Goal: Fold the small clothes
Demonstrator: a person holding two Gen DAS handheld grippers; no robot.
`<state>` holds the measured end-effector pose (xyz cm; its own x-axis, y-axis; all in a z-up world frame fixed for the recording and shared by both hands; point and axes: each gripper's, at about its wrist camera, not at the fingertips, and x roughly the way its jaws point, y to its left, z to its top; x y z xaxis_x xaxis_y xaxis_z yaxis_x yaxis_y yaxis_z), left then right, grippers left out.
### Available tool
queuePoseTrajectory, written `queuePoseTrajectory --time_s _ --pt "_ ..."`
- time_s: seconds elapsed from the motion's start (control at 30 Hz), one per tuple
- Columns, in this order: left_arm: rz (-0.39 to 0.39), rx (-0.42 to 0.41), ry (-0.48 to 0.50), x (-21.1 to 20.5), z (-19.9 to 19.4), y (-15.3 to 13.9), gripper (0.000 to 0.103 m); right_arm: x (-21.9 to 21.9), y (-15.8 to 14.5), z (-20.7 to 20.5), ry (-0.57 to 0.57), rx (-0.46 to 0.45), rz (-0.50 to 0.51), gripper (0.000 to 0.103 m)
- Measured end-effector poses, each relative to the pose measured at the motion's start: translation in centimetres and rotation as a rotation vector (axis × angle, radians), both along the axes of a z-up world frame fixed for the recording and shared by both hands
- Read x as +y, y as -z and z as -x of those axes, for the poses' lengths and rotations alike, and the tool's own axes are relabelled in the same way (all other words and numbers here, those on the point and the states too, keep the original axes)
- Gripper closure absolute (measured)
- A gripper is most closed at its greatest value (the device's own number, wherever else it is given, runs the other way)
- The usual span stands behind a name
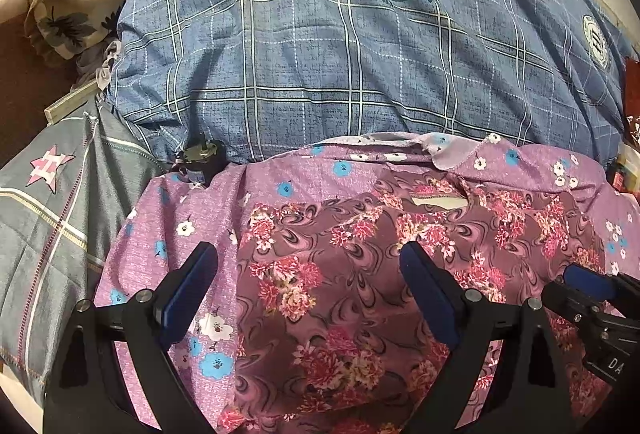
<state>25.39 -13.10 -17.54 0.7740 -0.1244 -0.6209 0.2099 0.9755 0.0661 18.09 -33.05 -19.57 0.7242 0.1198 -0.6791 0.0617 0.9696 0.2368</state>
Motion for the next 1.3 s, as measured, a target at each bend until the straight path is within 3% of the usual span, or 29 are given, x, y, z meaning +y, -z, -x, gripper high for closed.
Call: queuePoseTrajectory --time_s 0.77,1.0,1.3 --pt "-0.011 -0.021 -0.067 3.4 -0.3 0.0 0.009 1.7 0.9 -0.7 -0.044 0.045 0.013 0.053" --pt "-0.019 -0.021 -0.075 4.2 0.0 0.5 0.009 3.5 0.6 -0.9 0.003 0.089 0.142 0.053" --pt "-0.049 -0.024 -0.053 2.6 0.3 1.1 0.009 3.4 -0.5 -0.3 0.052 0.077 0.223 0.053"
